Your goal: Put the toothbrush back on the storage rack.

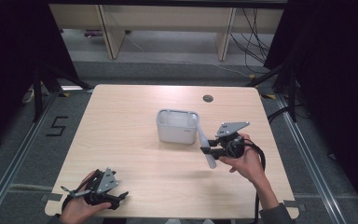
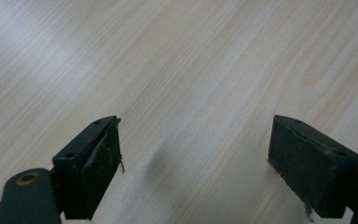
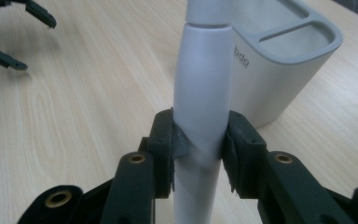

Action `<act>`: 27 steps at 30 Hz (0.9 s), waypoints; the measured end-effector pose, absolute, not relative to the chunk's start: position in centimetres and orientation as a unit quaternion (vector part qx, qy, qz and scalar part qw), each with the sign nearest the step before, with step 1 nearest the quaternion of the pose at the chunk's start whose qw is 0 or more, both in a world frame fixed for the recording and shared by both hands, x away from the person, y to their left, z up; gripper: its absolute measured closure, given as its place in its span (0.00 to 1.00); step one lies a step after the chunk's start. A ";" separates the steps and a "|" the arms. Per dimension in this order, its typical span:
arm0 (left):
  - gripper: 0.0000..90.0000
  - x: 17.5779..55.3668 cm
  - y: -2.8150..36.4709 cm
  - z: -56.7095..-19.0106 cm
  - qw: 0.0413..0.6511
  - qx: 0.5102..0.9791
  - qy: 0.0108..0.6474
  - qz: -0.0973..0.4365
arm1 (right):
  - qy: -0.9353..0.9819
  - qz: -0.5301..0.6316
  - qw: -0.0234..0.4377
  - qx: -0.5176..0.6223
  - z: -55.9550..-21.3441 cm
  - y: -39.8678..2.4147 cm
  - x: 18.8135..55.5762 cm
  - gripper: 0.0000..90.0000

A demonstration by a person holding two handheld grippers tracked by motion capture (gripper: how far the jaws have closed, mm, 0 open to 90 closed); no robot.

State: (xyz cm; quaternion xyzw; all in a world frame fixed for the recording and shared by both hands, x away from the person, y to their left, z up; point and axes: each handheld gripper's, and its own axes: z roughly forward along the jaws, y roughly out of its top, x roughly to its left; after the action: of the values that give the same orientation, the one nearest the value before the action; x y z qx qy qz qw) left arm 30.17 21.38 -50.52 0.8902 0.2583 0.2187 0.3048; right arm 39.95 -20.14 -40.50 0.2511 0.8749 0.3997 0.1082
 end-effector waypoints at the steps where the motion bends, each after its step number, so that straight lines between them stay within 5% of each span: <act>1: 0.18 30.1 21.4 -50.6 0.306 0.889 0.263 0.216 | 0.873 0.404 0.108 0.252 -40.4 -20.2 40.0 0.74; 27: 0.18 30.1 21.4 -50.6 0.307 0.889 0.262 0.215 | 0.818 0.478 0.147 0.283 -37.4 -19.7 42.9 0.74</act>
State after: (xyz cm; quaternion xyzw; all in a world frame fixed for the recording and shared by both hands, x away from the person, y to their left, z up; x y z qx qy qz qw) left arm 30.14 21.37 -50.57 0.8891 0.2625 0.2149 0.3072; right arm 42.95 -19.74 -37.35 0.2834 0.8181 0.4783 0.1470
